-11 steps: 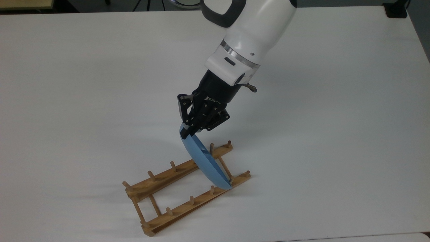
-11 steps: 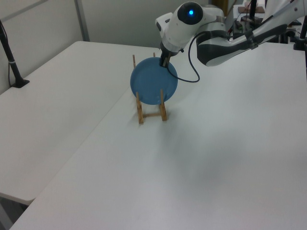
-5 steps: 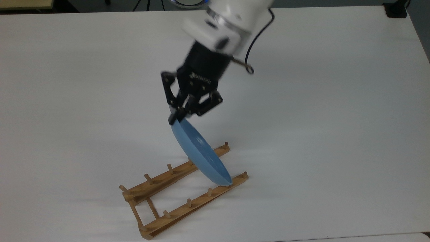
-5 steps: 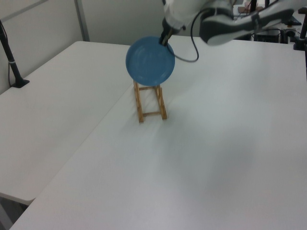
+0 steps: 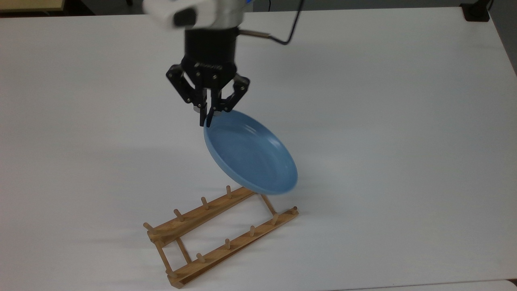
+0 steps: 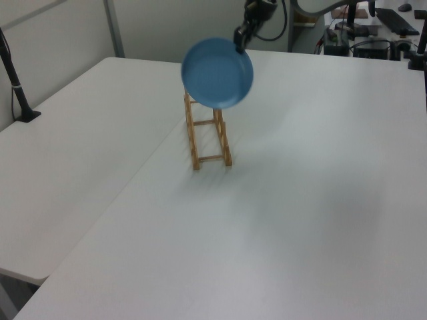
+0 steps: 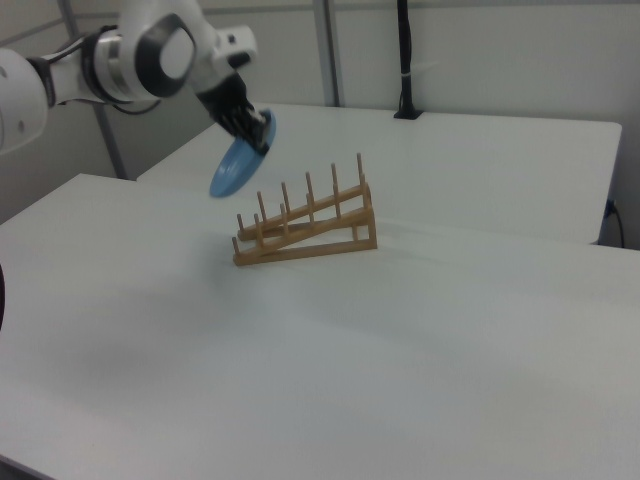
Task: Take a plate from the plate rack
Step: 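Lift the blue plate up out of the rack and carry it aside, then lower the blue plate flat onto the table beside the rack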
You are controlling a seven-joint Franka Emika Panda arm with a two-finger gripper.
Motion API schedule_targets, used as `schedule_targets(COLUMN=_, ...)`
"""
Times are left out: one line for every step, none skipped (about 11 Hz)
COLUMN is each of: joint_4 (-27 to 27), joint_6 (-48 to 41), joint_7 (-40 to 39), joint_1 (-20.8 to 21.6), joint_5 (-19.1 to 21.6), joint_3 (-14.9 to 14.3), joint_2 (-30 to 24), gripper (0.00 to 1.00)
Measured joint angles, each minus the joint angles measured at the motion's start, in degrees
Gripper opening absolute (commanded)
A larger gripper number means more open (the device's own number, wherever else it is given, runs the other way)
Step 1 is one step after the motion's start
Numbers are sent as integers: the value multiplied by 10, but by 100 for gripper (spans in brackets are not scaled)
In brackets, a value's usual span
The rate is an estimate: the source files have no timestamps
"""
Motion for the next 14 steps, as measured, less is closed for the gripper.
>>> schedule_targets(joint_4=-10, joint_6=-55, joint_7=-55, joint_1=-16, joint_5=69, joint_3=-4, joint_2=0, gripper=2)
schedule_targets(joint_4=-15, joint_6=-129, joint_7=-118, joint_1=-28, joint_5=132, joint_3=-20, joint_2=0, gripper=2)
schedule_targets(joint_4=-15, joint_6=-197, joint_7=-180, joint_1=-35, joint_5=176, joint_3=-42, joint_2=-1, gripper=2)
schedule_targets(joint_4=-16, joint_6=-258, joint_7=-236, joint_1=-40, joint_5=200, joint_3=-62, joint_2=-1, gripper=2)
schedule_targets(joint_4=-22, joint_6=-295, joint_7=-275, joint_1=-45, joint_5=207, joint_3=-75, joint_2=-1, gripper=2)
schedule_targets(joint_4=-46, joint_6=-305, joint_7=-306, joint_1=-55, joint_5=207, joint_3=-85, joint_2=0, gripper=2)
schedule_targets(joint_4=-64, joint_6=-301, joint_7=-321, joint_1=-64, joint_5=207, joint_3=-89, joint_2=5, gripper=2)
schedule_targets(joint_4=-80, joint_6=-287, joint_7=-332, joint_1=-73, joint_5=207, joint_3=-91, joint_2=17, gripper=2)
schedule_targets(joint_4=-91, joint_6=-273, joint_7=-341, joint_1=-79, joint_5=207, joint_3=-91, joint_2=34, gripper=2)
schedule_targets(joint_4=-96, joint_6=-262, joint_7=-344, joint_1=-80, joint_5=203, joint_3=-91, joint_2=54, gripper=2)
schedule_targets(joint_4=-97, joint_6=-258, joint_7=-348, joint_1=-79, joint_5=190, joint_3=-91, joint_2=72, gripper=4)
schedule_targets(joint_4=-100, joint_6=-248, joint_7=-355, joint_1=-79, joint_5=171, joint_3=-91, joint_2=87, gripper=7)
schedule_targets(joint_4=-107, joint_6=-221, joint_7=-369, joint_1=-81, joint_5=163, joint_3=-91, joint_2=96, gripper=12)
schedule_targets(joint_4=-118, joint_6=-193, joint_7=-395, joint_1=-88, joint_5=161, joint_3=-91, joint_2=99, gripper=24)
